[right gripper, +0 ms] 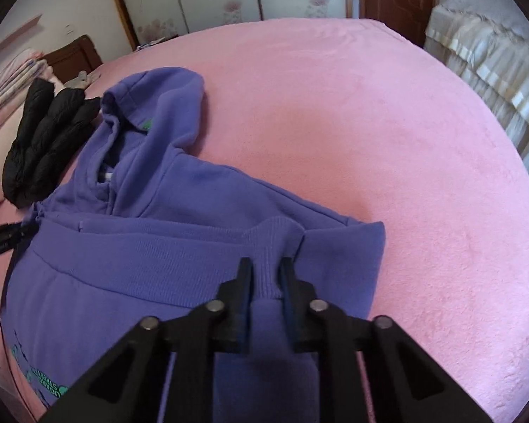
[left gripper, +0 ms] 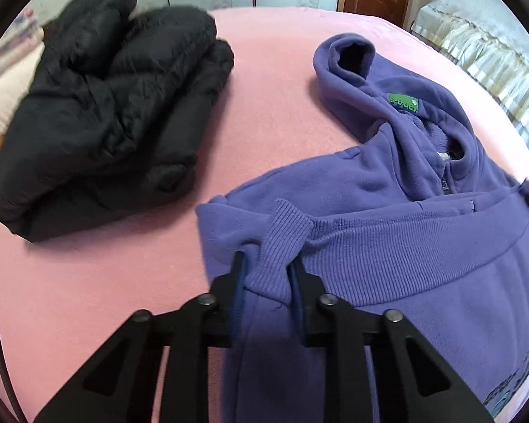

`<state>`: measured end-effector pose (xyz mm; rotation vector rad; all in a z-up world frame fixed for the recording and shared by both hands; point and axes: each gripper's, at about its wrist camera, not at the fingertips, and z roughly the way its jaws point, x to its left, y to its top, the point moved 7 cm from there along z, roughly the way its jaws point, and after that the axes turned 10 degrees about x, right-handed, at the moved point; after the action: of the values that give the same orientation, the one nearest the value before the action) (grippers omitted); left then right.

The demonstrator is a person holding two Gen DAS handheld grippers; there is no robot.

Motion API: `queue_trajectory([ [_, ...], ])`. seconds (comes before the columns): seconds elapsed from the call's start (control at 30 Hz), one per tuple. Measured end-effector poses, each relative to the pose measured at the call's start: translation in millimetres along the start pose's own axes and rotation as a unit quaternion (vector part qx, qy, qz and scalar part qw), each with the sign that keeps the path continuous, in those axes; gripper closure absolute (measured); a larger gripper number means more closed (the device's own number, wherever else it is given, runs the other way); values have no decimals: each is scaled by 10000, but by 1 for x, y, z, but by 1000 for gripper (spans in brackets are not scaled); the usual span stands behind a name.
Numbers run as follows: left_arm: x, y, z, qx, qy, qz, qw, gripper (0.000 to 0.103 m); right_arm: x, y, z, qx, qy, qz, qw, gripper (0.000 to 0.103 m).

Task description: Fold large clothes

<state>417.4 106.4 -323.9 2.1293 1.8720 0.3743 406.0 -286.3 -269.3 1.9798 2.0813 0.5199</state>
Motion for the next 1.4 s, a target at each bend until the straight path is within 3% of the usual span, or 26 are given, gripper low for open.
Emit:
queue_trajectory([
  [0.03,-1,0,-6,-92,128,46,9999,87,3,-1,-3,14,36,-53,10000,93],
  [0.27,-6,25,-38,-779,707,-188,9943,90,0,13,-57,-1115,-404,118,9929,94],
  [0.37,-12,43,-34,-889,864,-268,9919,90,-4,24,-55,-1238,-626,226,9901,94],
  [0.53,-16,53,2,-768,1252,-293,9887,89,-20,34,-22,-1014,-867,515,9897,94],
  [0.67,-23,45,37,-630,1560,-200,9855,88,-32,22,24,-470,-1130,634,9905,93],
  [0.8,-26,45,50,-643,1679,-157,9836,84,-33,19,34,-452,-1291,613,9887,92],
  [1.0,-14,47,43,-494,1347,-336,9891,62,-33,21,37,-264,-1167,623,9909,87],
  [1.07,-8,48,34,-489,1379,-379,9885,32,-29,23,33,-172,-1289,484,9903,83],
  [1.1,-6,50,27,-515,1412,-356,9880,28,-25,24,30,-137,-1309,461,9902,79],
  [1.17,-5,56,14,-600,1342,-221,9889,27,-20,30,18,-119,-1239,453,9912,71],
  [1.27,-10,71,-10,-852,1227,-37,9888,22,-11,46,-10,-419,-883,508,9939,62],
  [1.4,-23,105,-25,-1025,786,-128,9915,18,14,80,-31,-646,-410,366,9964,51],
])
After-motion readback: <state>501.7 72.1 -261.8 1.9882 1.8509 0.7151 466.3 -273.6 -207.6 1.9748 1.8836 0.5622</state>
